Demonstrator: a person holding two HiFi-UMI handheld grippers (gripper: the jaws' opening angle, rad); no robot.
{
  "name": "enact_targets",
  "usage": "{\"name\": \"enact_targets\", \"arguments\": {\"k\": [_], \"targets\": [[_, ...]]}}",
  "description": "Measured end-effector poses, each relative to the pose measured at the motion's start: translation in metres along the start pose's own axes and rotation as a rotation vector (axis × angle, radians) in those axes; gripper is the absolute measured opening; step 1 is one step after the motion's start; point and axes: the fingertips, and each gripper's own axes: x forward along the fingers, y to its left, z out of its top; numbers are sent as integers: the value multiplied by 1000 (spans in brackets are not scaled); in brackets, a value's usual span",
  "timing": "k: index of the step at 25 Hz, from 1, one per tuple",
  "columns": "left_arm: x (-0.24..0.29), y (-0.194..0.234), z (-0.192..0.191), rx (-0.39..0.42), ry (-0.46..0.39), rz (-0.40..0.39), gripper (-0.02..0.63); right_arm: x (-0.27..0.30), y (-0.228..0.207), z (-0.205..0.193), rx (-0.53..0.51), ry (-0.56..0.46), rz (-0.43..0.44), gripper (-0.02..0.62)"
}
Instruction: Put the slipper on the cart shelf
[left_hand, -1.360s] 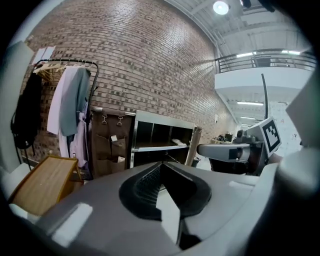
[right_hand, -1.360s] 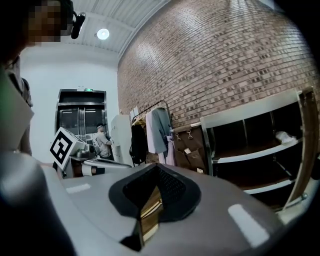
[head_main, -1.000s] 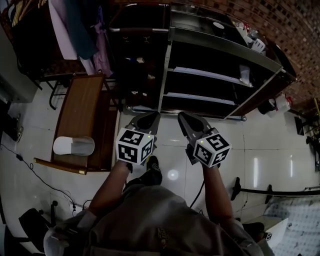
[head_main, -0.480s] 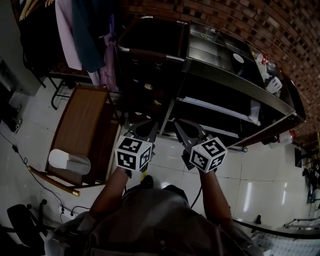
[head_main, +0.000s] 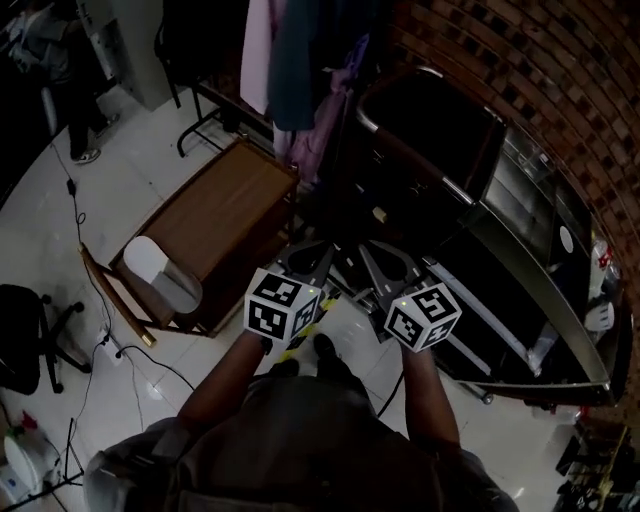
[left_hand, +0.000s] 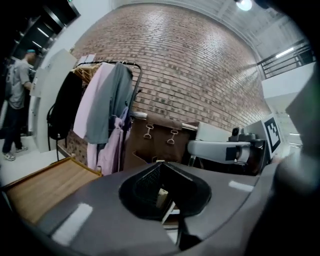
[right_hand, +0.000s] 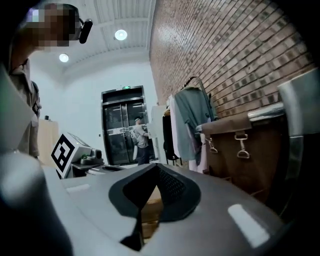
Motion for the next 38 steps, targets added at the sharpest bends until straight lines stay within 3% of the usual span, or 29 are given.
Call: {"name": "enact_targets", "arguments": {"k": [5, 12, 22, 28, 38], "targets": [[-10, 45, 9, -53, -45, 214, 8, 51, 5, 5, -33, 34, 206, 0], [-60, 93, 13, -106, -133, 574, 8, 103, 46, 1, -63, 78, 547, 0], [-151, 103, -19, -234, -173, 951, 8, 123, 113, -10, -83, 109, 828, 0], [-195, 110, -37, -266, -185, 1068, 8, 123, 153, -19, -88, 136, 909, 0], [-225, 161, -63, -323, -188, 1122, 8, 155, 184, -39, -130, 203, 909, 0]]}}
